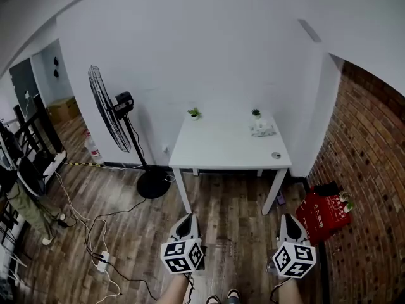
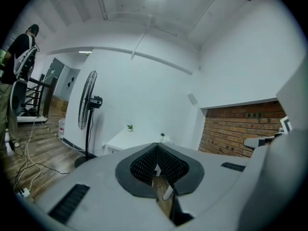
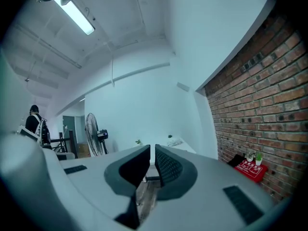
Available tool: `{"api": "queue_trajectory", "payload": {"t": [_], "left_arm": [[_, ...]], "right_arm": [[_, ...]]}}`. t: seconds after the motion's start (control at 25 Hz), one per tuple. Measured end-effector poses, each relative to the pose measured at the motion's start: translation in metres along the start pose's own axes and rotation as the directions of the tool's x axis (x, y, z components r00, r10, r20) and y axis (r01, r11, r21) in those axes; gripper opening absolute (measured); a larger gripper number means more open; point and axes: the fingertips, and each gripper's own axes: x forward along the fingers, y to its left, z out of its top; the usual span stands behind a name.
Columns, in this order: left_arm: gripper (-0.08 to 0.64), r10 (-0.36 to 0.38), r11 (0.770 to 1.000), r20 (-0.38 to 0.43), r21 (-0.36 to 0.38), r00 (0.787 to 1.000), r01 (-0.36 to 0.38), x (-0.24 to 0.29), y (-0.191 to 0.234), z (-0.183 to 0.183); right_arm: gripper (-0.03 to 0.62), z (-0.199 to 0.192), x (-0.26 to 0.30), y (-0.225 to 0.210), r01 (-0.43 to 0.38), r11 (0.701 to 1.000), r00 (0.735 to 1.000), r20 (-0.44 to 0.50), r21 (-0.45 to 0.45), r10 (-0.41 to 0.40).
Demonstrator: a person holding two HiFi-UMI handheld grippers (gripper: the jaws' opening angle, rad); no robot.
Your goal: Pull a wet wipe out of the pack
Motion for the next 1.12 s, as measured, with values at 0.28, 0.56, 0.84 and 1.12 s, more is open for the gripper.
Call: {"api": "queue_trajectory", "payload": {"t": [0.28,0.56,0.84,1.12], "left_arm": [[0.002,0.009,1.000,-0.013,-0.009,1.000,-0.009,0.008,0.001,-0.006],[0.002,0.015,1.000,-0.029,-0.010,0.999,-0.015,0.026,-0.007,-0.013],[0.002,0.024,1.000,-0.030,0.002,0.999,-0.024,0.058,-0.024,-0.012],[0.002,0.029,0.999,-0.054,0.035,0.998,-0.027,0.086,-0.047,-0.020]], "right_arm": [[0.084,0.000,0.004,-0.006,0.005,1.000,1.000,-0.009,-0.010,-0.005],[0.128,0.001,0.018,-0.019,0.007,1.000,1.000,-0.019,-0.014,-0.007],[0.135,0.008,0.043,-0.045,-0.008,1.000,1.000,-0.018,-0.013,0.008],[0.135,0.002,0.065,-0.078,-0.013,1.000,0.999,-0.051,0.004,0.014]]}}
